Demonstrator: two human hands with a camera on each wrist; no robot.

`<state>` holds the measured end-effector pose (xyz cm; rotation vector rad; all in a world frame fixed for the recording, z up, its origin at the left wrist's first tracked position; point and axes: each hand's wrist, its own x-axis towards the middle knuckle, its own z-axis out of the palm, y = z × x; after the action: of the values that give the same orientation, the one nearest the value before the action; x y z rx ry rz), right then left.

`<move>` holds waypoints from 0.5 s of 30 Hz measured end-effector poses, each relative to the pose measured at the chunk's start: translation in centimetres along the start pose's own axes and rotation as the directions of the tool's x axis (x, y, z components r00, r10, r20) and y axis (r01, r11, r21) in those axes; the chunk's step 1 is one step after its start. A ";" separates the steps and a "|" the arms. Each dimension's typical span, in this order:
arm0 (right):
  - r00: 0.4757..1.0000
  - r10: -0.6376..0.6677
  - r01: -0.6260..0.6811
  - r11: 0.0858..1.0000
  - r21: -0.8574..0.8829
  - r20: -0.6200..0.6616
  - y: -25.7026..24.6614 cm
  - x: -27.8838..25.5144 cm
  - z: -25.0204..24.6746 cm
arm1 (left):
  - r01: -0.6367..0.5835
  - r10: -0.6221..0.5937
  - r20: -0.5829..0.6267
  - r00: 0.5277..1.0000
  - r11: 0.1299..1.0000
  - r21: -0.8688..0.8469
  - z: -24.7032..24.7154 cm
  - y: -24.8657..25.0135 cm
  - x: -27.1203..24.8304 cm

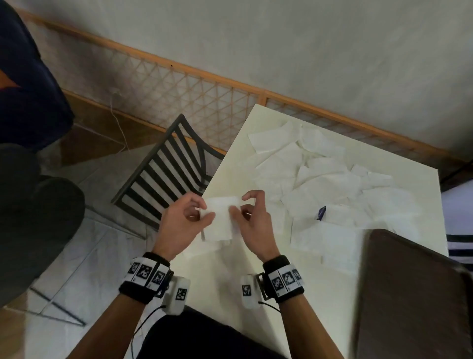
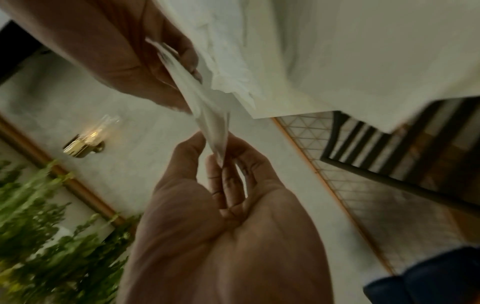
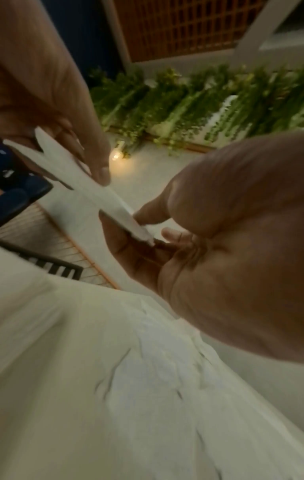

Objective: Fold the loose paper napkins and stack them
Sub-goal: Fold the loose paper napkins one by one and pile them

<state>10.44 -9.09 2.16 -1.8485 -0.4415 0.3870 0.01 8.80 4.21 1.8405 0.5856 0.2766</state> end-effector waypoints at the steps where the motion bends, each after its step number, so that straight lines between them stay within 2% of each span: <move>1: 0.999 -0.011 0.013 0.999 -0.038 0.043 0.7 0.1 1.0 | 0.056 -0.055 -0.018 0.998 0.997 0.051 -0.4 -1.3 -0.2; 4: 0.988 0.031 -0.008 0.988 -0.152 0.150 3.3 0.4 4.1 | 0.185 -0.179 -0.047 0.983 0.956 0.229 -1.1 -5.0 -0.8; 7: 0.968 0.106 -0.041 0.961 -0.272 0.229 5.2 0.6 6.5 | 0.195 -0.212 -0.005 0.977 0.888 0.416 -0.8 -7.7 -1.1; 9: 0.965 0.119 -0.027 0.933 -0.359 0.235 5.7 0.7 7.1 | 0.185 -0.226 0.022 0.974 0.848 0.496 -0.4 -8.7 -1.2; 12: 0.987 0.104 -0.039 0.894 -0.447 0.124 5.6 1.4 5.9 | 0.179 -0.222 0.010 0.975 0.810 0.558 -0.1 -9.3 -1.4; 15: 0.986 0.096 -0.162 0.744 -0.648 -0.136 6.6 2.7 2.4 | 0.139 -0.165 -0.008 0.986 0.804 0.577 0.2 -8.7 -1.3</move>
<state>12.44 -7.70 -4.93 -2.5942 -0.4141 0.2449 -3.28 10.12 -3.86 2.3597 0.8501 -0.0662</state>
